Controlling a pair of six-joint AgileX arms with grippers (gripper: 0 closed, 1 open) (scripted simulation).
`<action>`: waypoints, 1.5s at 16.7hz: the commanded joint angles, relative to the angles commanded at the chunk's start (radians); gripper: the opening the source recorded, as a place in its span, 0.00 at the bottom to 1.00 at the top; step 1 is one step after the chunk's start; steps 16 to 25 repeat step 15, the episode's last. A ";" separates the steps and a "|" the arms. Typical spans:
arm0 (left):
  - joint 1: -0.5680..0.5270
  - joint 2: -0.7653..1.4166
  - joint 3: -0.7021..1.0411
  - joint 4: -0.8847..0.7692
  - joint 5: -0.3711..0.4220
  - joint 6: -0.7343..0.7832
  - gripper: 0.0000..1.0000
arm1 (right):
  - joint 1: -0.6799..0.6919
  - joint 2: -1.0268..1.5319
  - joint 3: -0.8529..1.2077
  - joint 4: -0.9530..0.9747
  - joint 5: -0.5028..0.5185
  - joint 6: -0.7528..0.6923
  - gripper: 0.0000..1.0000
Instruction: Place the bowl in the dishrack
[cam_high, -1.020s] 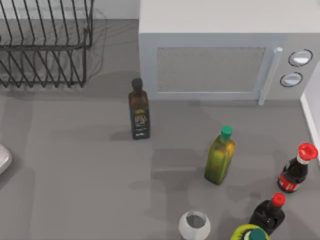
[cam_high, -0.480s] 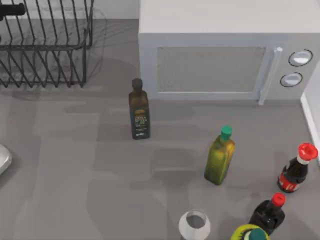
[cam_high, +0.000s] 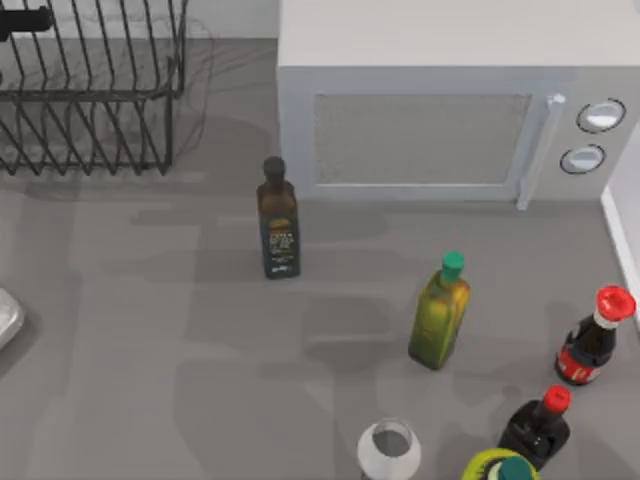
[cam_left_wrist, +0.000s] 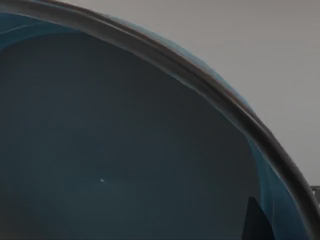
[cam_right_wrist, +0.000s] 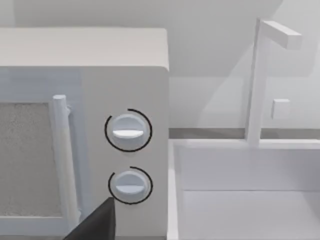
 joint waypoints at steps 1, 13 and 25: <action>0.000 0.000 0.000 0.000 0.000 0.000 0.38 | 0.000 0.000 0.000 0.000 0.000 0.000 1.00; 0.000 0.000 0.000 0.000 0.000 0.000 1.00 | 0.000 0.000 0.000 0.000 0.000 0.000 1.00; 0.000 0.000 0.000 0.000 0.000 0.000 1.00 | 0.000 0.000 0.000 0.000 0.000 0.000 1.00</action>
